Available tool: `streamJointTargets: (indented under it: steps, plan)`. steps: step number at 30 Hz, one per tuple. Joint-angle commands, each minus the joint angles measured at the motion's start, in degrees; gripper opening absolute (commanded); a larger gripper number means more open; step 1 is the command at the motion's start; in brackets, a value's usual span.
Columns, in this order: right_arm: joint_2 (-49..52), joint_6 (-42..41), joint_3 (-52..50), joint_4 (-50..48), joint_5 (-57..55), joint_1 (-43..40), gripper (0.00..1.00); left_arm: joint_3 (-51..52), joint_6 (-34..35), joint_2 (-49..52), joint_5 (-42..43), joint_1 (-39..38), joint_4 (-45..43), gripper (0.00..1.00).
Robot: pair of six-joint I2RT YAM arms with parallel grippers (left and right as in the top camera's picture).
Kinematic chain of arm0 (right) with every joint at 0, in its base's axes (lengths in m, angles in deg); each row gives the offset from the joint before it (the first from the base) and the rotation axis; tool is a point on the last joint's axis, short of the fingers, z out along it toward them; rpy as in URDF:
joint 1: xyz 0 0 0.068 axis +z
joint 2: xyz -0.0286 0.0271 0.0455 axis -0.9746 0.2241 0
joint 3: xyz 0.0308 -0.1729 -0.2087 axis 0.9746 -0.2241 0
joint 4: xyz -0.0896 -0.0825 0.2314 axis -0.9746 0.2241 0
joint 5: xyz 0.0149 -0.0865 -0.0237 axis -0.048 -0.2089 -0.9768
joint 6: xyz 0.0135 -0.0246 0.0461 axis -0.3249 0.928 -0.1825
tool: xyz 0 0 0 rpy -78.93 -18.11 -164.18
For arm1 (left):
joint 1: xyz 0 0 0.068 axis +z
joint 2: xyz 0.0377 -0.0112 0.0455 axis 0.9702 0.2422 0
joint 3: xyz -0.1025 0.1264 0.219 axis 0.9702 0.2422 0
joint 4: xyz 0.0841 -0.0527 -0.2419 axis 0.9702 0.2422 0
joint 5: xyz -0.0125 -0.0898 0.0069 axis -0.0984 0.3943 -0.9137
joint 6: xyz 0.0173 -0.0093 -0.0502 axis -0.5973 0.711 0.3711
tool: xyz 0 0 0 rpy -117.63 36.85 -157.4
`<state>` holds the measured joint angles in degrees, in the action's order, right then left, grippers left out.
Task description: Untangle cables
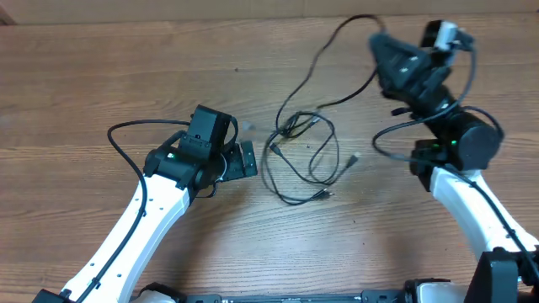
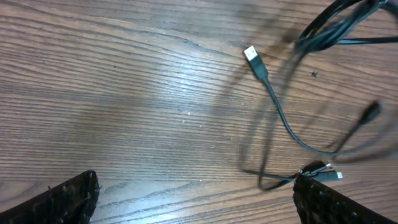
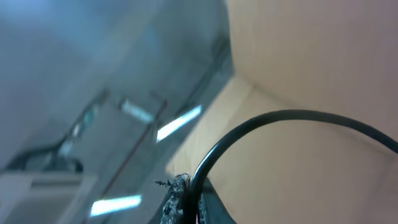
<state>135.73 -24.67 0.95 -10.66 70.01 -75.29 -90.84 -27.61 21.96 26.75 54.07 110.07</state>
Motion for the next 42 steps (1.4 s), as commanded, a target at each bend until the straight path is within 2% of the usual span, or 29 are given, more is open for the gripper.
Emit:
streamJointTargets:
  steps: [1, 5, 8, 12, 13, 17, 19, 22, 26, 37, 42]
  plan:
    - [-1.1, -4.0, 1.6, -0.4, -7.1, -7.3, 0.04, -0.4, 0.0, 0.4, -0.8, -0.2, 0.2, 1.0]
    - [-1.1, -3.7, 1.8, 9.3, -5.7, -16.7, 0.04, -0.4, 0.0, 0.4, -0.7, -0.2, 0.2, 1.0]
    - [-1.1, 2.5, 2.3, 18.3, -0.4, -20.9, 0.04, -0.4, 0.0, 0.4, -0.7, -0.2, 0.1, 1.0]
    - [-1.1, 19.9, 2.3, 38.8, 4.9, -24.4, 0.04, -0.4, 1.0, 0.4, -0.5, -0.2, -0.1, 1.0]
    - [-1.1, 29.0, 2.3, 48.5, 3.8, -25.8, 0.04, -0.4, 1.0, 0.4, -0.1, -0.2, 0.2, 1.0]
    - [-1.1, 45.4, 2.3, 64.9, -2.6, -29.8, 0.04, -0.4, 1.0, 0.4, -0.1, -0.2, 0.7, 1.0]
    - [-1.1, 50.6, 2.3, 69.5, -5.7, -32.1, 0.04, -0.4, 1.0, 0.4, -0.1, -0.2, 0.8, 1.0]
    - [-1.1, 57.3, 2.3, 74.5, -9.9, -36.5, 0.04, -0.4, 1.0, 0.4, -0.1, -0.2, 0.8, 1.0]
    - [-1.1, 61.0, 2.3, 76.8, -12.0, -44.1, 0.04, -0.4, 1.2, 0.4, -0.1, -0.2, 0.8, 1.0]
    - [-1.2, 62.3, 2.4, 72.5, -10.7, -67.2, 0.04, -0.4, 1.2, 0.4, -0.1, -0.2, 1.2, 1.0]
    - [-1.2, 62.2, 2.7, 72.3, -1.7, -68.3, 0.04, -0.4, 2.0, 0.4, -0.2, -0.2, 0.9, 1.0]
